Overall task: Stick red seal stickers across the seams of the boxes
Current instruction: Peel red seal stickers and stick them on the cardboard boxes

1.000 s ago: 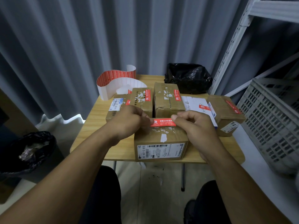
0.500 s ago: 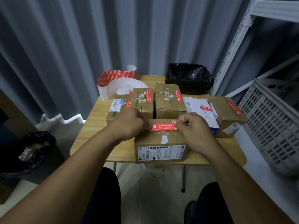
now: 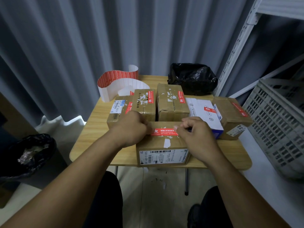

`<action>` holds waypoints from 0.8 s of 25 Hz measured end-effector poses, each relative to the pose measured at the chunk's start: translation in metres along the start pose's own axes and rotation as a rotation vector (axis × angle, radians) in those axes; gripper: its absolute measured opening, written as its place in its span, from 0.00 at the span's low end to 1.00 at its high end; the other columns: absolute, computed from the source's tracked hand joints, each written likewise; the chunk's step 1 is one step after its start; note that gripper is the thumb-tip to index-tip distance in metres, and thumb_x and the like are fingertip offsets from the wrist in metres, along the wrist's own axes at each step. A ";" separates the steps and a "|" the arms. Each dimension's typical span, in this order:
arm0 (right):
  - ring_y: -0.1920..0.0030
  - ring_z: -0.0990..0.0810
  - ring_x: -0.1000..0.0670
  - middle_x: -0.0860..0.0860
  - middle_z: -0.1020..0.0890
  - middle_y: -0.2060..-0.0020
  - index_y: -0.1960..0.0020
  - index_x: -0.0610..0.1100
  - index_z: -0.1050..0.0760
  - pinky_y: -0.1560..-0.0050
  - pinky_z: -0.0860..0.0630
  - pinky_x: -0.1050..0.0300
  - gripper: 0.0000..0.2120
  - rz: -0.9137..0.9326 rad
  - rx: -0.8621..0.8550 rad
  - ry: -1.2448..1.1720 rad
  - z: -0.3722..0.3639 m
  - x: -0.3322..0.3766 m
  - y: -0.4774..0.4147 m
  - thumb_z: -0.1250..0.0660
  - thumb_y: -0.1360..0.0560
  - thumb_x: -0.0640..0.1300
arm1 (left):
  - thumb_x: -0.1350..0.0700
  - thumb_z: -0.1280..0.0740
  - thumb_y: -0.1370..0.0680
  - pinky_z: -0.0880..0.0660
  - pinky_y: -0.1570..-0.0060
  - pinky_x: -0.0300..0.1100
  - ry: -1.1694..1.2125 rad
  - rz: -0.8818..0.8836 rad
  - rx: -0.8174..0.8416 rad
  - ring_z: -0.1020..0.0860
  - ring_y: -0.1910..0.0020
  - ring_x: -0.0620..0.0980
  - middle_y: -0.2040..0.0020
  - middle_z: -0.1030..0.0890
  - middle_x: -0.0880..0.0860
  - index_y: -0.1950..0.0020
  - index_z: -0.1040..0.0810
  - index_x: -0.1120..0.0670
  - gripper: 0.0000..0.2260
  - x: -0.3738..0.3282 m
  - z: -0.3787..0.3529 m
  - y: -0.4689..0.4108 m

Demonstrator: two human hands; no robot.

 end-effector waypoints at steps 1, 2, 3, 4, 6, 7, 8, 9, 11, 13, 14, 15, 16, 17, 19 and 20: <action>0.52 0.27 0.65 0.53 0.23 0.47 0.57 0.41 0.19 0.60 0.35 0.76 0.09 0.003 -0.018 -0.002 0.000 0.000 0.000 0.29 0.22 0.46 | 0.53 0.31 0.20 0.27 0.61 0.40 -0.019 -0.002 -0.005 0.20 0.52 0.48 0.53 0.16 0.52 0.51 0.15 0.55 0.07 0.000 0.000 0.000; 0.52 0.28 0.65 0.54 0.24 0.47 0.58 0.41 0.20 0.60 0.35 0.77 0.09 0.004 -0.032 0.006 0.001 0.001 0.001 0.28 0.23 0.45 | 0.53 0.31 0.20 0.28 0.62 0.39 -0.039 -0.004 -0.010 0.20 0.53 0.47 0.54 0.16 0.52 0.52 0.15 0.54 0.07 -0.001 -0.001 0.000; 0.53 0.28 0.66 0.55 0.24 0.48 0.58 0.41 0.20 0.60 0.35 0.78 0.08 0.004 -0.043 0.019 0.000 0.001 0.002 0.28 0.23 0.45 | 0.53 0.31 0.21 0.29 0.64 0.39 -0.059 -0.007 -0.016 0.20 0.55 0.46 0.55 0.16 0.51 0.52 0.15 0.54 0.07 -0.002 -0.001 0.000; 0.53 0.28 0.66 0.55 0.24 0.49 0.59 0.42 0.20 0.59 0.36 0.80 0.08 0.009 -0.052 0.031 0.001 0.002 0.003 0.28 0.23 0.45 | 0.52 0.30 0.21 0.31 0.65 0.38 -0.079 -0.009 -0.023 0.21 0.57 0.45 0.56 0.17 0.50 0.53 0.15 0.54 0.07 -0.003 0.000 0.001; 0.53 0.28 0.66 0.55 0.25 0.49 0.60 0.42 0.21 0.59 0.37 0.83 0.08 0.020 -0.062 0.048 0.002 0.005 0.003 0.27 0.24 0.44 | 0.52 0.30 0.21 0.32 0.67 0.37 -0.097 -0.014 -0.028 0.21 0.58 0.44 0.58 0.17 0.50 0.54 0.16 0.53 0.07 -0.004 0.000 0.001; 0.53 0.29 0.66 0.54 0.25 0.49 0.60 0.42 0.21 0.59 0.38 0.83 0.08 0.023 -0.063 0.056 0.002 0.005 0.004 0.27 0.24 0.44 | 0.52 0.30 0.21 0.31 0.66 0.37 -0.094 -0.016 -0.025 0.21 0.58 0.44 0.57 0.17 0.50 0.54 0.16 0.53 0.06 -0.004 -0.001 0.001; 0.53 0.29 0.66 0.54 0.24 0.49 0.60 0.42 0.20 0.59 0.38 0.83 0.08 0.026 -0.066 0.060 0.002 0.007 0.004 0.27 0.24 0.45 | 0.52 0.30 0.21 0.30 0.66 0.37 -0.090 -0.016 -0.022 0.20 0.57 0.44 0.57 0.17 0.50 0.54 0.16 0.53 0.06 -0.004 -0.002 0.001; 0.53 0.28 0.65 0.55 0.24 0.49 0.59 0.43 0.20 0.58 0.37 0.82 0.08 0.026 -0.066 0.066 0.002 0.006 0.005 0.27 0.24 0.45 | 0.52 0.29 0.22 0.29 0.65 0.38 -0.087 -0.015 -0.022 0.20 0.57 0.44 0.57 0.16 0.50 0.54 0.16 0.53 0.06 -0.004 -0.002 0.001; 0.52 0.26 0.62 0.56 0.25 0.50 0.58 0.44 0.22 0.59 0.35 0.79 0.08 0.022 -0.079 0.080 0.001 0.005 0.006 0.27 0.24 0.46 | 0.51 0.28 0.23 0.27 0.64 0.39 -0.086 -0.014 -0.028 0.20 0.57 0.45 0.57 0.16 0.50 0.55 0.16 0.53 0.06 -0.003 -0.002 0.001; 0.48 0.24 0.57 0.55 0.25 0.47 0.50 0.47 0.26 0.60 0.32 0.73 0.09 -0.006 -0.123 0.021 0.004 0.002 0.008 0.26 0.24 0.46 | 0.51 0.27 0.23 0.27 0.63 0.40 -0.112 -0.019 -0.046 0.19 0.56 0.47 0.57 0.16 0.50 0.55 0.16 0.53 0.06 -0.003 -0.001 0.001; 0.46 0.23 0.55 0.54 0.26 0.43 0.44 0.49 0.29 0.61 0.31 0.71 0.14 -0.046 -0.155 -0.066 0.007 -0.002 0.009 0.27 0.24 0.45 | 0.51 0.27 0.23 0.27 0.63 0.40 -0.126 -0.022 -0.054 0.19 0.56 0.47 0.57 0.16 0.50 0.55 0.16 0.53 0.06 -0.004 -0.001 0.001; 0.44 0.23 0.53 0.53 0.28 0.39 0.37 0.50 0.33 0.63 0.30 0.69 0.19 -0.104 -0.172 -0.159 0.007 -0.006 0.010 0.28 0.23 0.46 | 0.51 0.28 0.23 0.26 0.62 0.40 -0.128 -0.026 -0.057 0.19 0.56 0.47 0.57 0.16 0.50 0.55 0.16 0.53 0.06 -0.003 -0.002 0.002; 0.42 0.23 0.52 0.52 0.29 0.36 0.32 0.50 0.37 0.62 0.29 0.67 0.25 -0.157 -0.172 -0.212 0.005 -0.007 0.011 0.28 0.23 0.48 | 0.51 0.28 0.23 0.24 0.61 0.42 -0.121 -0.033 -0.058 0.19 0.56 0.47 0.58 0.16 0.51 0.56 0.16 0.53 0.06 -0.004 -0.004 0.002; 0.40 0.25 0.51 0.51 0.31 0.34 0.27 0.49 0.39 0.60 0.28 0.65 0.31 -0.191 -0.154 -0.196 0.000 -0.005 0.013 0.28 0.24 0.52 | 0.52 0.27 0.23 0.23 0.60 0.43 -0.115 -0.042 -0.059 0.19 0.57 0.48 0.59 0.16 0.51 0.57 0.16 0.54 0.07 -0.004 -0.004 0.003; 0.33 0.30 0.47 0.48 0.33 0.30 0.23 0.47 0.44 0.45 0.25 0.55 0.43 -0.191 -0.115 -0.032 -0.011 -0.002 0.016 0.26 0.28 0.60 | 0.51 0.26 0.24 0.23 0.62 0.43 -0.112 -0.062 -0.071 0.19 0.60 0.49 0.61 0.17 0.52 0.60 0.16 0.55 0.09 -0.006 -0.006 0.003; 0.30 0.32 0.45 0.48 0.33 0.28 0.22 0.47 0.45 0.39 0.26 0.48 0.47 -0.175 -0.110 0.040 -0.015 0.001 0.017 0.25 0.31 0.63 | 0.50 0.26 0.24 0.24 0.63 0.43 -0.109 -0.066 -0.074 0.19 0.61 0.50 0.62 0.16 0.53 0.61 0.16 0.55 0.10 -0.007 -0.006 0.004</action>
Point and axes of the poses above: each hand's wrist, its own y-axis away from the middle knuckle, its own z-axis out of the back of the hand, x = y × z, the point moved 8 cm from there along -y, towards the middle knuckle
